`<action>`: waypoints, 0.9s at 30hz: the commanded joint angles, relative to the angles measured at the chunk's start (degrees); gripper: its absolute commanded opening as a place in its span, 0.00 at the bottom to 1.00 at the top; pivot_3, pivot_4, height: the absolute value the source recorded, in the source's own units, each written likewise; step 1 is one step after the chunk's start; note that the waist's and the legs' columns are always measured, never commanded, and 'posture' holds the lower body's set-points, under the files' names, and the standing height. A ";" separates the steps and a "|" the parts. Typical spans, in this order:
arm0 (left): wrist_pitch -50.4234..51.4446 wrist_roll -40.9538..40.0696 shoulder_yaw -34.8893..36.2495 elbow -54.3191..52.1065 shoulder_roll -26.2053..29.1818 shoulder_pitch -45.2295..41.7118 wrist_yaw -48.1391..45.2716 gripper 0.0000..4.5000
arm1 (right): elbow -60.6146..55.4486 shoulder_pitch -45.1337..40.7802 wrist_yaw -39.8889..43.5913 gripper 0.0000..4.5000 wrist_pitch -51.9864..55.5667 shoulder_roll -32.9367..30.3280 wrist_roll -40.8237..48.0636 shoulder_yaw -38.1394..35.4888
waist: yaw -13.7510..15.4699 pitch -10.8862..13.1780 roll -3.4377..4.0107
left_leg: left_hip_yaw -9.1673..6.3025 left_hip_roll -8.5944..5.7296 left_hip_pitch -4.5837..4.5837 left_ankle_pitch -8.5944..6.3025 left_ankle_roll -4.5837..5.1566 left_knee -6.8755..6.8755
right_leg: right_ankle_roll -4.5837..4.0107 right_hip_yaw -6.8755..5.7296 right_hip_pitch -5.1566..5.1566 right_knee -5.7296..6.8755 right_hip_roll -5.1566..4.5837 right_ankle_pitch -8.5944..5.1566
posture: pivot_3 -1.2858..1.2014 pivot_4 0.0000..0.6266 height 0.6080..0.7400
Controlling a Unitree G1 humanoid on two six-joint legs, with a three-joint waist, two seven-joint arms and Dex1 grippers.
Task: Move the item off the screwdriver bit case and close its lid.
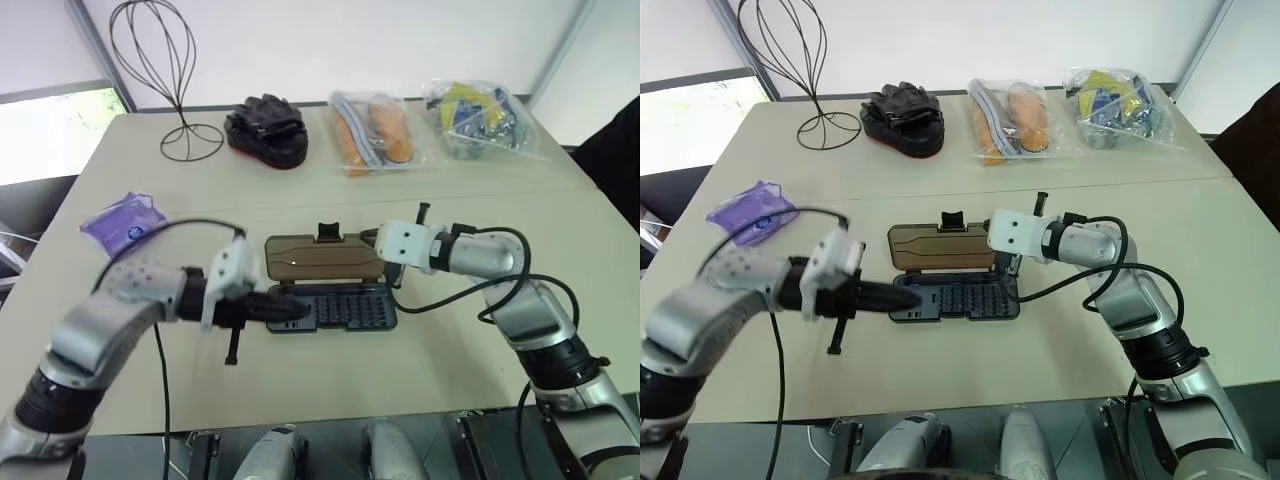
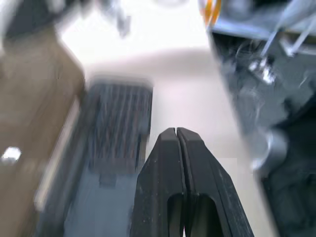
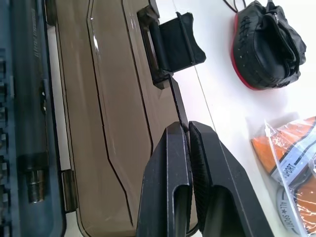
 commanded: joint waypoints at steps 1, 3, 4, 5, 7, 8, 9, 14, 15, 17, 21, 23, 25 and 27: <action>-2.10 3.97 4.78 13.50 -5.78 -10.08 12.25 0.00 | -1.18 -1.68 -0.44 0.01 -1.40 0.20 0.66 -0.68 | 0.36 0.02 -0.04 | 0.02 0.00 0.01 0.00 -0.01 0.03 | 0.00 -0.02 0.01 0.00 0.01 0.00 | 0.52 0.24 1.00; -8.62 11.79 2.75 21.73 -7.44 -13.09 15.76 0.00 | -1.06 -1.86 -0.52 0.01 -1.39 0.41 0.58 -0.44 | 0.24 0.01 -0.04 | 0.08 -0.01 0.06 0.01 -0.01 0.01 | 0.00 -0.05 0.03 -0.01 0.00 0.00 | 0.52 0.24 1.00; -12.37 16.04 0.92 26.08 -7.84 -14.13 17.23 0.00 | -1.10 -1.83 -0.49 0.01 -1.27 0.48 0.59 -0.36 | 0.06 0.02 -0.04 | 0.10 -0.01 0.08 0.01 -0.01 -0.03 | 0.00 -0.04 0.01 0.00 -0.02 0.00 | 0.52 0.24 1.00; -15.53 18.98 -0.30 29.94 -8.44 -14.93 18.04 0.00 | -1.06 -1.88 -0.46 0.01 -1.16 0.55 0.51 -0.19 | -0.14 0.02 -0.04 | 0.12 -0.01 0.09 0.01 -0.01 -0.10 | 0.00 -0.05 -0.03 -0.01 -0.02 0.00 | 0.52 0.24 1.00; -19.51 22.95 -2.19 38.31 -10.33 -16.42 18.70 0.00 | -1.11 -1.93 -0.31 0.01 -0.58 0.62 0.36 0.08 | -0.68 0.02 -0.05 | 0.11 -0.01 0.06 0.01 -0.02 -0.14 | 0.01 -0.09 -0.08 0.00 -0.02 0.01 | 0.52 0.24 1.00; -21.49 24.19 -3.21 41.56 -10.91 -16.47 17.26 0.00 | -1.26 -2.00 0.26 0.01 0.67 0.54 0.22 0.47 | -0.81 0.03 -0.06 | 0.10 -0.01 0.00 0.01 -0.02 -0.14 | 0.01 -0.12 -0.12 0.00 -0.02 0.01 | 0.52 0.24 1.00; -22.77 24.83 -3.87 44.15 -11.45 -16.41 15.70 0.00 | -1.37 -2.10 0.66 0.01 1.30 0.44 0.04 0.81 | -0.91 0.03 -0.07 | 0.09 -0.02 -0.04 0.01 -0.01 -0.12 | 0.01 -0.13 -0.16 0.01 -0.03 0.01 | 0.52 0.24 1.00; -29.04 25.84 -6.31 55.41 -13.56 -16.94 4.17 0.00 | -1.77 -2.74 0.77 0.01 3.12 0.68 -0.52 1.47 | -0.98 0.04 -0.08 | 0.09 -0.05 -0.10 0.01 -0.01 -0.12 | 0.02 -0.17 -0.22 0.02 -0.06 0.01 | 0.52 0.24 1.00; -29.17 25.20 -6.18 56.73 -13.92 -17.30 1.66 0.00 | -1.85 -2.78 0.82 0.01 3.19 0.65 -0.60 1.62 | -0.99 0.04 -0.08 | 0.09 -0.05 -0.10 0.01 -0.01 -0.11 | 0.01 -0.17 -0.23 0.02 -0.06 0.01 | 0.52 0.24 1.00; -29.97 25.27 -5.79 59.95 -14.52 -18.59 -0.90 0.00 | -1.82 -2.96 0.81 0.01 3.30 0.71 -0.78 1.94 | -0.99 0.04 -0.08 | 0.09 -0.05 -0.11 0.01 -0.01 -0.09 | 0.01 -0.16 -0.22 0.03 -0.06 0.01 | 0.52 0.24 1.00; -33.83 27.91 -5.86 66.56 -15.49 -21.24 -2.28 0.00 | -1.96 -3.25 0.52 0.01 3.69 0.71 -1.23 2.04 | -0.90 0.04 -0.11 | 0.08 -0.06 -0.13 0.01 -0.01 -0.04 | 0.02 -0.16 -0.21 0.03 -0.07 0.01 | 0.52 0.24 1.00; -34.96 28.41 -5.48 68.82 -16.22 -22.23 -2.27 0.00 | -2.33 -3.46 0.33 0.15 4.85 0.88 -1.16 1.76 | -0.93 0.03 -0.11 | 0.08 -0.06 -0.13 0.00 -0.01 -0.05 | 0.02 -0.16 -0.21 0.05 -0.07 0.01 | 0.52 0.24 1.00; -35.88 28.83 -5.20 70.32 -16.90 -22.93 -2.19 0.00 | -3.47 -3.53 0.48 0.35 6.34 0.75 -1.12 1.54 | -0.99 0.03 -0.11 | 0.08 -0.06 -0.13 0.01 -0.01 -0.05 | 0.02 -0.16 -0.24 0.10 -0.07 0.01 | 0.52 0.24 1.00; -36.50 29.05 -4.96 71.05 -17.37 -23.21 -2.29 0.00 | -4.80 -3.46 0.61 0.57 7.66 0.33 -1.43 1.51 | -1.05 0.04 -0.11 | 0.09 -0.06 -0.14 0.01 -0.01 -0.05 | 0.02 -0.16 -0.27 0.17 -0.08 0.01 | 0.52 0.24 1.00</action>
